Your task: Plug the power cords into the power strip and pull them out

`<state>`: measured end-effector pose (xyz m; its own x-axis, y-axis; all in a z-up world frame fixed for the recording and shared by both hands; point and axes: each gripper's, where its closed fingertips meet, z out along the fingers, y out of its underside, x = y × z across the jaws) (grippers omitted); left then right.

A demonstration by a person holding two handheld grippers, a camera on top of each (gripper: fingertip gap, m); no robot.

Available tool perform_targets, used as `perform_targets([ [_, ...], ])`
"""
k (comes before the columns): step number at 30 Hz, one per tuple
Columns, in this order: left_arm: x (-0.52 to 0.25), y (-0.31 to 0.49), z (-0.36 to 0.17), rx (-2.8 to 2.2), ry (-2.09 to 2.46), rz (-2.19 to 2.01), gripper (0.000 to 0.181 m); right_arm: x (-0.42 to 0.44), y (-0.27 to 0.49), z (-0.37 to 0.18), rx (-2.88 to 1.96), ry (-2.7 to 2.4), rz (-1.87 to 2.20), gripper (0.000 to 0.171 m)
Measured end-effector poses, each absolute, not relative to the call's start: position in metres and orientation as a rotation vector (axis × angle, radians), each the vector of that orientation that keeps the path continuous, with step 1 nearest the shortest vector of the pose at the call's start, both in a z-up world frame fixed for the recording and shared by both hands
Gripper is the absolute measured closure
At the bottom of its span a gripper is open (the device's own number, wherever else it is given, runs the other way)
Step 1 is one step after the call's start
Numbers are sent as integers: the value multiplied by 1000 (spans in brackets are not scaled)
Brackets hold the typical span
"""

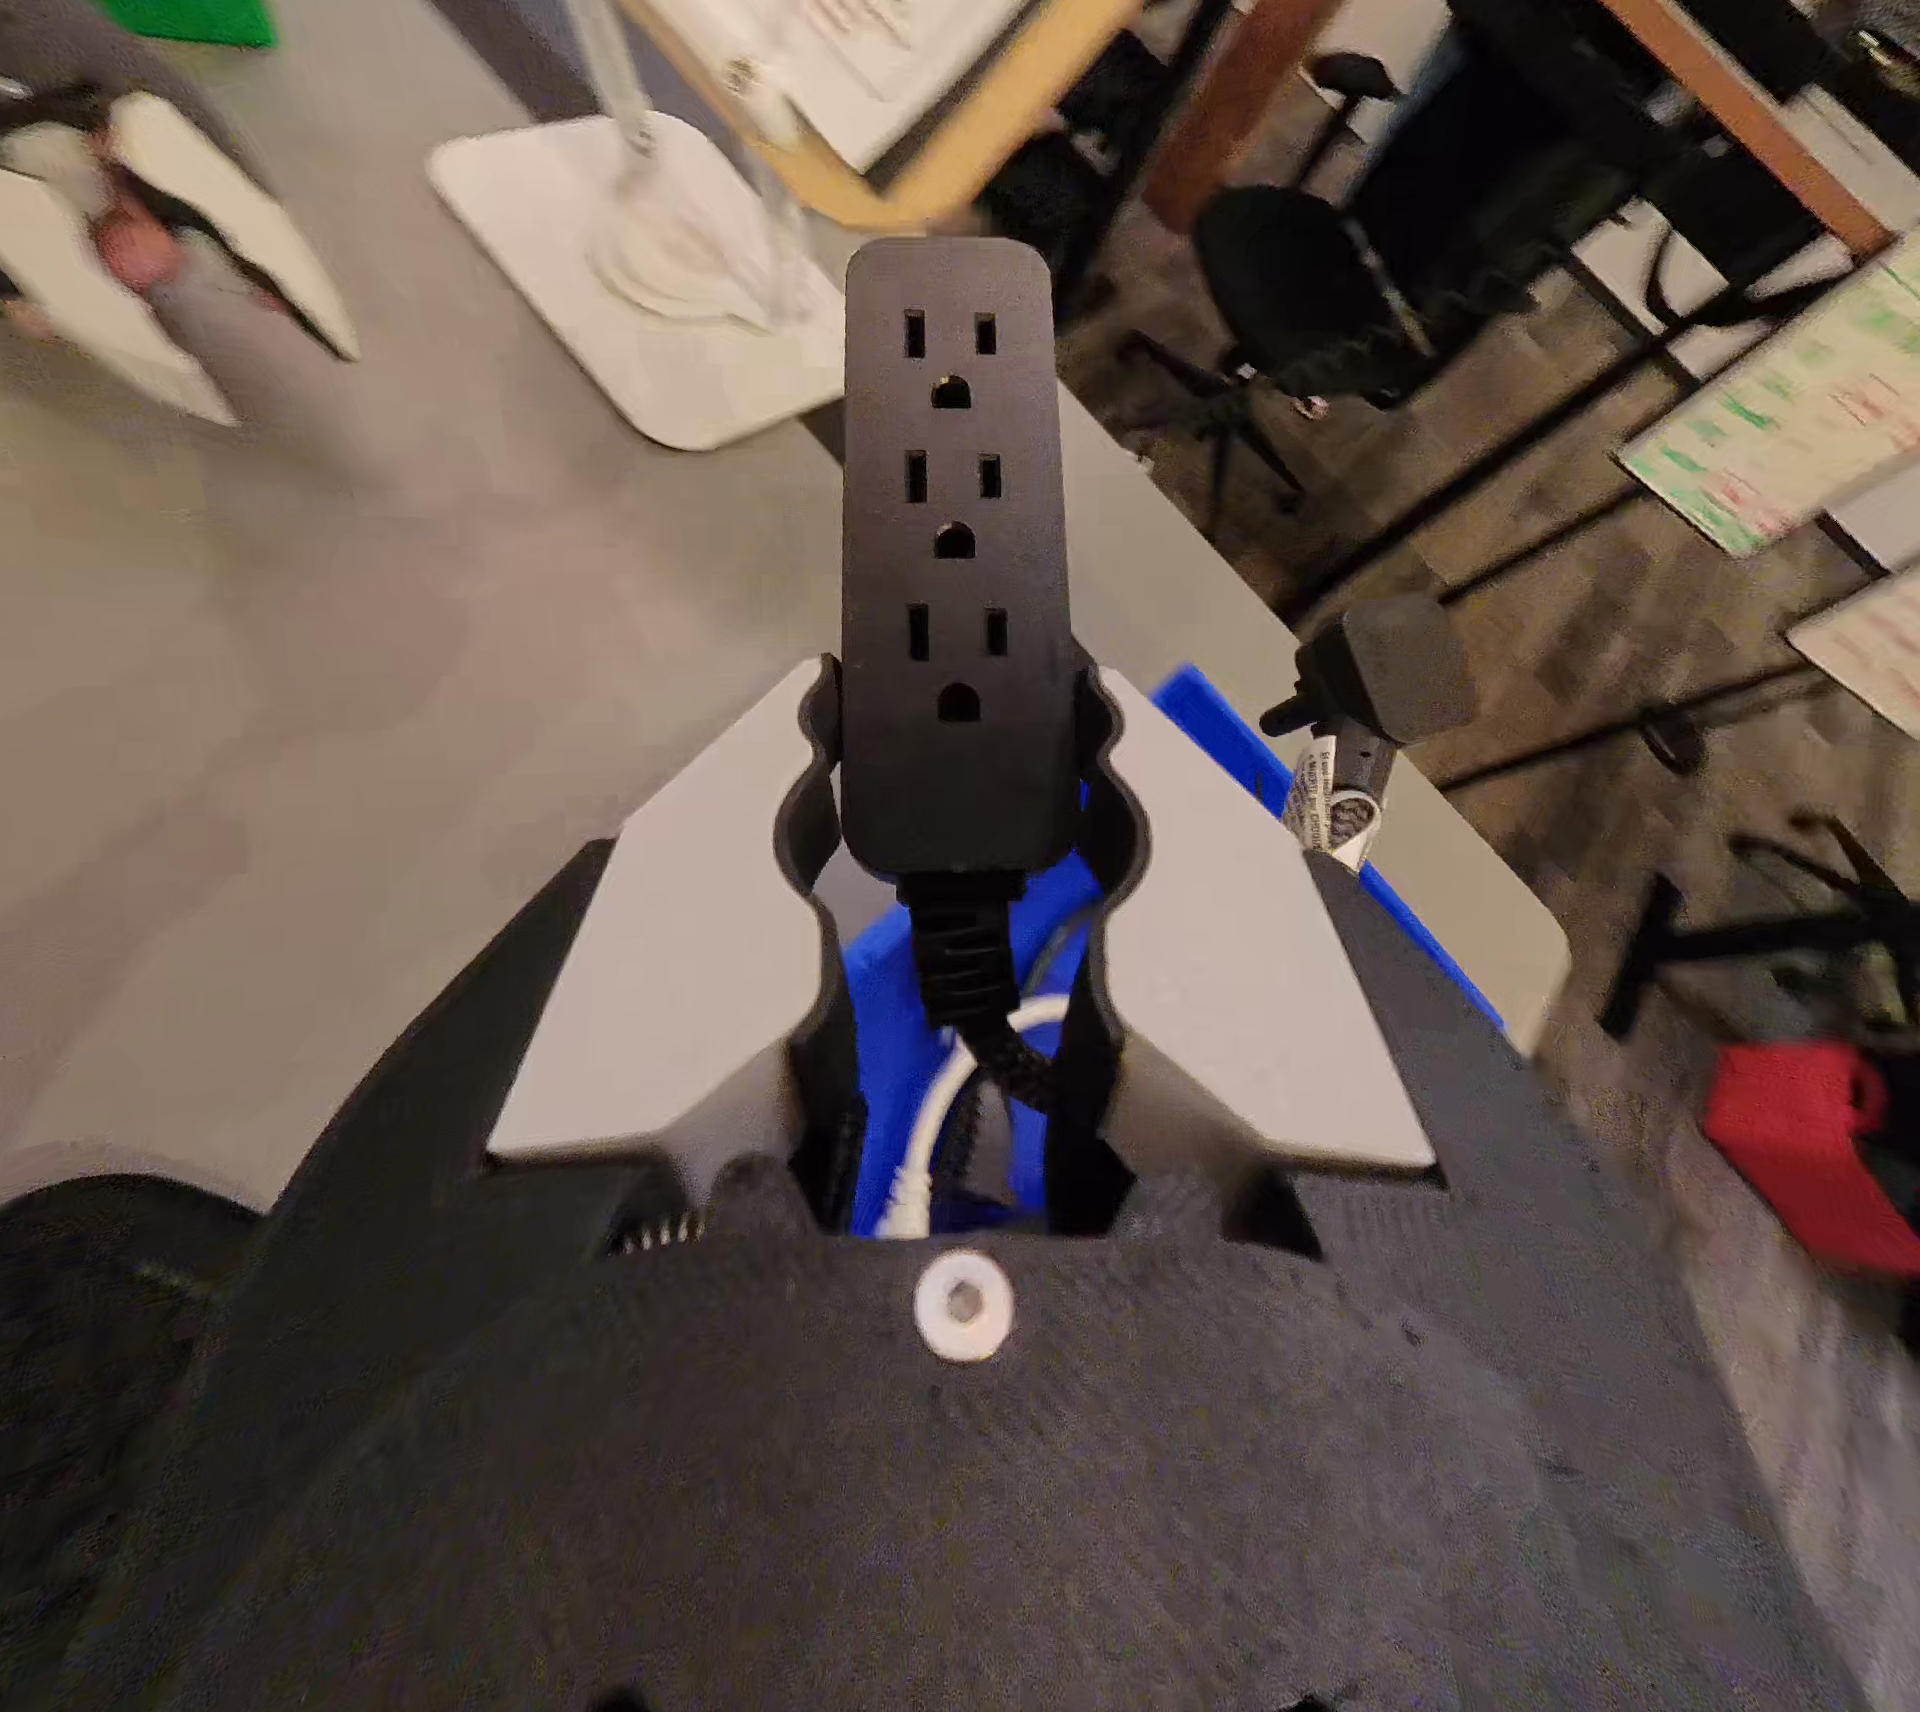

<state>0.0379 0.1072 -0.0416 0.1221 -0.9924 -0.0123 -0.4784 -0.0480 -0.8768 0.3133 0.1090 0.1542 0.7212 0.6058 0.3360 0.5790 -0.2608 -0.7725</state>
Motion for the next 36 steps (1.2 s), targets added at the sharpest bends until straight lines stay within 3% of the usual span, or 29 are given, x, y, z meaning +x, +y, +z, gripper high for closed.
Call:
perform_targets([
  [4,38,107,-43,-1643,1464,-846,135,368,118,124,-2041,-776,-90,129],
  [10,39,107,-45,-1651,1475,-835,135,418,121,35,-2230,-614,-130,128],
  [18,39,107,-47,-1661,1489,-829,135,427,109,-45,-2429,-505,-79,127],
  [22,39,107,-48,-1662,1492,-829,135,422,105,-26,-2385,-501,-77,109],
  [31,40,108,-54,-1679,1519,-771,136,429,74,41,-2224,-440,-132,115],
  [36,42,109,-59,-1696,1539,-730,137,364,53,67,-2030,-593,-23,120],
])
